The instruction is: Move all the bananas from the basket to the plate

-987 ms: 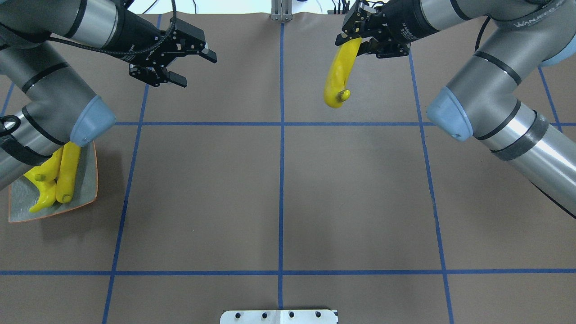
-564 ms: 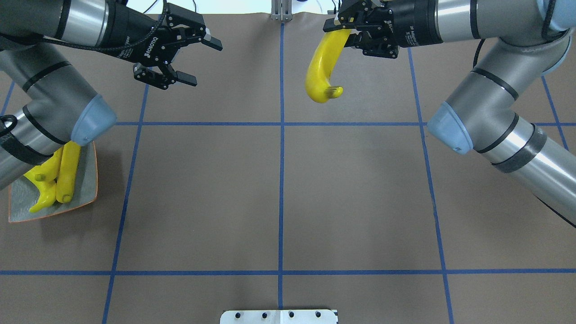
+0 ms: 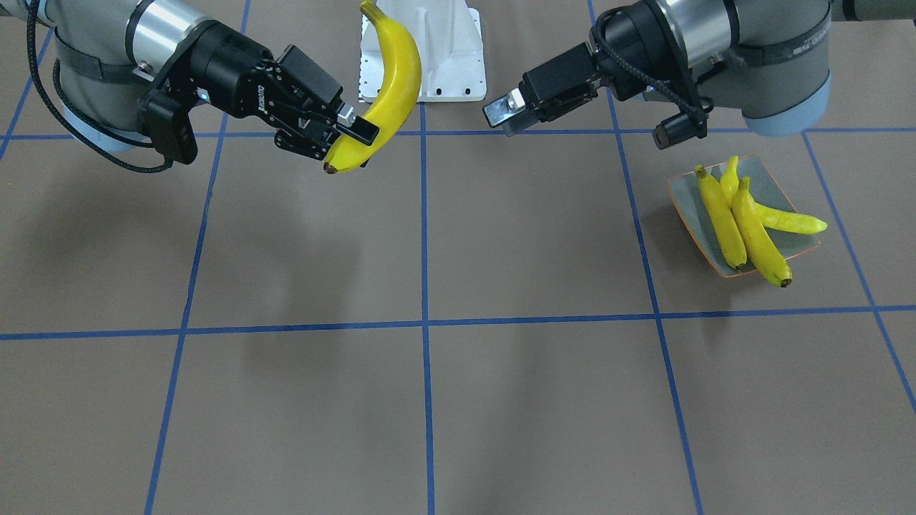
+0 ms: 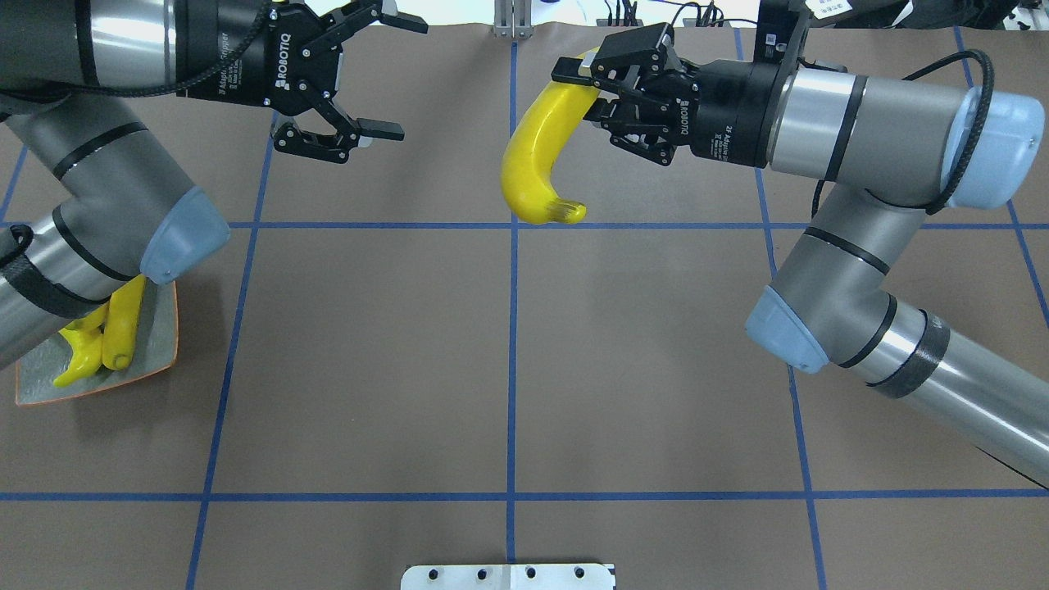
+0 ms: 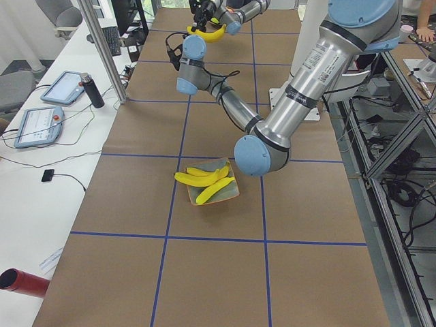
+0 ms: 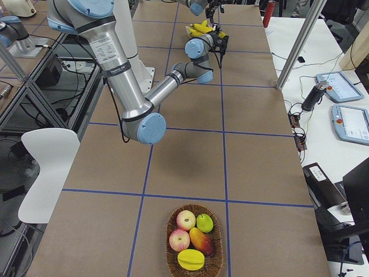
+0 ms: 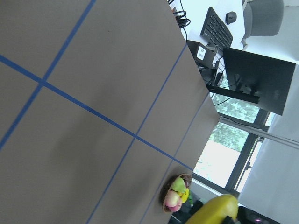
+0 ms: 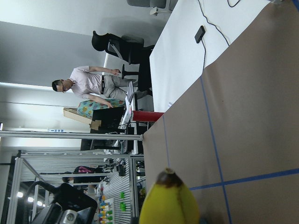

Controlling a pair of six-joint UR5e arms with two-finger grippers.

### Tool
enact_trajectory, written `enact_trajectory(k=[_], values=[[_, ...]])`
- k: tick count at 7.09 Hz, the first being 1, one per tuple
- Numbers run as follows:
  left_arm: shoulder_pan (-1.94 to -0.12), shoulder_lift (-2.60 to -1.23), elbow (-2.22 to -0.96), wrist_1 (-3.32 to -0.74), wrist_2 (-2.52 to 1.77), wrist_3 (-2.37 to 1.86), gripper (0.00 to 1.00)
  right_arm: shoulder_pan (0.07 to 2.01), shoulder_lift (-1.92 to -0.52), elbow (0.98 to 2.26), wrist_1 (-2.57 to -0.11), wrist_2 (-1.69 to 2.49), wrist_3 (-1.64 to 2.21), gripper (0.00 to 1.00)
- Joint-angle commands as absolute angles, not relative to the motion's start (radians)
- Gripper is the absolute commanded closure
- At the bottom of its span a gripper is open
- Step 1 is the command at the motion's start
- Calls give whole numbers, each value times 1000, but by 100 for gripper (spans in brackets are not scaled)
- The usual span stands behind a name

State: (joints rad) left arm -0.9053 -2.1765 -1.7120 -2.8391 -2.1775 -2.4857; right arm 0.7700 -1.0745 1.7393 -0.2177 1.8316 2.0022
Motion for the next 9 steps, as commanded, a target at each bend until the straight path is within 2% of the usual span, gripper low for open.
enact_trajectory(k=[1, 9], values=[[-849, -2175, -1741, -2966, -2056, -2615, 0, 769, -1075, 1756, -149, 1797, 2083, 100], [-720, -2191, -1802, -2968, -1941, -2617, 0, 755, -1065, 1756, -37, 1721, 2191, 100]])
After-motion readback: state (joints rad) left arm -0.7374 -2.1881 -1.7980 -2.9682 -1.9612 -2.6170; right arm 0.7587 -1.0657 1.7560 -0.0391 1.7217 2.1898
